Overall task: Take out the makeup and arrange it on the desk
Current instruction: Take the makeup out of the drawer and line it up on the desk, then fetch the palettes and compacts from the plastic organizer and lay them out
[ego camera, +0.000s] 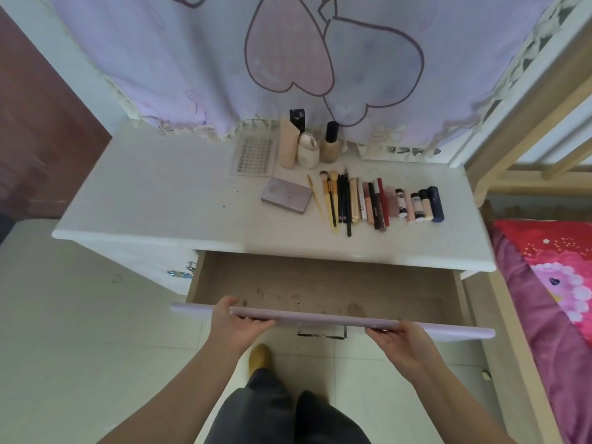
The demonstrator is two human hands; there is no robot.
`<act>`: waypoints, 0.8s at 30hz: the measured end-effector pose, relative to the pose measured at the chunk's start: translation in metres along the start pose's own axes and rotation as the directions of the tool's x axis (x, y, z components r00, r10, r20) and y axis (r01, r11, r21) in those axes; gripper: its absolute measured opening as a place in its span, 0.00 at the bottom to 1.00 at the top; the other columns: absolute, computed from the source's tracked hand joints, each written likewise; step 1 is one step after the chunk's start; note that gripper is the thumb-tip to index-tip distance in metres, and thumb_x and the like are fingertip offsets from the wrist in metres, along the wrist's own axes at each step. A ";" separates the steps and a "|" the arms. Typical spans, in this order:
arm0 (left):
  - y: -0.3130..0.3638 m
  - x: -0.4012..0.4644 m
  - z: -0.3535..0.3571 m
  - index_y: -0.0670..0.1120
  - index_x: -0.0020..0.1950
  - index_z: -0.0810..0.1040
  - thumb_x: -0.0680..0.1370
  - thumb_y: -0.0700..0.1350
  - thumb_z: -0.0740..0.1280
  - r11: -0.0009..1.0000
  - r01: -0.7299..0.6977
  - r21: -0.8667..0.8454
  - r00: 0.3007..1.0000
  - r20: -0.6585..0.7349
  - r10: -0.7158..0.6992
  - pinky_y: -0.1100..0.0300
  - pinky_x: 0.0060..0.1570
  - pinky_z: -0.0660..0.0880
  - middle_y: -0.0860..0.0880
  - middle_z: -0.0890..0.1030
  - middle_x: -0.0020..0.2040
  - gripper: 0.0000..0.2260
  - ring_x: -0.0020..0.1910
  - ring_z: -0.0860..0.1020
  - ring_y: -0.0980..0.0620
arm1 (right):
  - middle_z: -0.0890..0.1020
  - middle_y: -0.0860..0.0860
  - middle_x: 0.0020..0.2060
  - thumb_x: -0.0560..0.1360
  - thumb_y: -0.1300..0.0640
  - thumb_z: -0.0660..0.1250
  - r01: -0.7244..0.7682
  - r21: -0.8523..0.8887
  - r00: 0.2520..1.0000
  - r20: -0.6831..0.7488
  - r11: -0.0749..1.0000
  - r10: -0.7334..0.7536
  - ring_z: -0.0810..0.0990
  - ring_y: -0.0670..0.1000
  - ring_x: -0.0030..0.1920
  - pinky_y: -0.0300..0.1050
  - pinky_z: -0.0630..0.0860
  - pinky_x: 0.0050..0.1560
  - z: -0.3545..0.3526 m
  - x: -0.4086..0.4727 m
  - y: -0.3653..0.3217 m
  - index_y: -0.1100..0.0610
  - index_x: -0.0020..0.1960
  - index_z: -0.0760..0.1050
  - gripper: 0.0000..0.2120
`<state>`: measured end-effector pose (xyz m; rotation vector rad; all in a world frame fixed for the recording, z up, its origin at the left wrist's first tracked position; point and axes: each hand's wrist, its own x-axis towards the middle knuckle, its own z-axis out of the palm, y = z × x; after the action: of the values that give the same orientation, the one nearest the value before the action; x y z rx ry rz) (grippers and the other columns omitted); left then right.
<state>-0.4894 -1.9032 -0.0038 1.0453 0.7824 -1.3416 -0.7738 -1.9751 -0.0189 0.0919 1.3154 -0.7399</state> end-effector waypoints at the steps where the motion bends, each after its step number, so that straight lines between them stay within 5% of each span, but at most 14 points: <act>1: 0.003 0.001 0.006 0.40 0.76 0.46 0.77 0.43 0.59 1.000 -0.010 0.019 1.000 -0.001 0.010 0.36 0.71 0.53 0.36 0.53 0.75 0.32 0.73 0.53 0.31 | 0.70 0.69 0.62 0.77 0.72 0.51 0.007 -0.008 1.000 0.008 1.000 -0.007 0.74 0.67 0.57 0.62 0.71 0.61 0.003 0.001 -0.002 0.70 0.66 0.62 0.18; 5: 0.012 0.008 0.032 0.40 0.75 0.49 0.75 0.41 0.59 0.998 -0.037 0.046 0.999 0.020 0.036 0.35 0.70 0.54 0.36 0.54 0.74 0.31 0.72 0.54 0.31 | 0.71 0.69 0.59 0.77 0.70 0.50 0.020 -0.056 0.999 0.046 0.998 -0.017 0.71 0.69 0.63 0.65 0.68 0.62 0.023 0.011 -0.018 0.66 0.53 0.68 0.10; 11: 0.027 0.018 0.074 0.40 0.76 0.44 0.77 0.41 0.58 0.998 -0.051 0.021 0.996 0.070 0.050 0.35 0.70 0.54 0.37 0.50 0.76 0.32 0.74 0.51 0.32 | 0.73 0.65 0.45 0.74 0.72 0.49 0.003 0.008 0.995 0.102 1.000 -0.004 0.69 0.67 0.66 0.65 0.65 0.62 0.056 0.034 -0.045 0.61 0.39 0.66 0.12; 19: 0.047 0.036 0.095 0.40 0.74 0.48 0.75 0.40 0.59 0.985 -0.036 0.171 0.996 0.091 0.021 0.35 0.67 0.60 0.34 0.56 0.70 0.31 0.69 0.59 0.30 | 0.74 0.64 0.43 0.75 0.72 0.48 0.026 -0.057 0.995 0.101 0.998 -0.020 0.70 0.66 0.62 0.68 0.60 0.66 0.078 0.038 -0.060 0.61 0.38 0.66 0.13; 22: 0.049 0.038 0.087 0.41 0.52 0.66 0.74 0.41 0.59 0.934 -0.039 0.354 0.993 0.117 -0.003 0.42 0.50 0.76 0.40 0.68 0.51 0.08 0.49 0.72 0.39 | 0.77 0.64 0.47 0.76 0.69 0.51 0.038 -0.335 0.998 0.068 0.942 -0.016 0.74 0.64 0.61 0.63 0.67 0.62 0.072 0.031 -0.066 0.65 0.43 0.71 0.10; 24: 0.051 0.037 0.084 0.44 0.37 0.62 0.75 0.40 0.57 0.807 -0.038 0.589 0.994 0.102 -0.028 0.53 0.32 0.76 0.43 0.66 0.39 0.07 0.36 0.69 0.45 | 0.77 0.61 0.50 0.78 0.65 0.54 0.032 -0.629 0.999 0.039 0.777 -0.009 0.76 0.59 0.56 0.58 0.69 0.59 0.072 0.019 -0.075 0.63 0.44 0.73 0.10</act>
<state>-0.4452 -1.9987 0.0007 1.4417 0.2672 -1.6728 -0.7528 -2.0743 0.0098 -0.4796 1.4724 -0.2793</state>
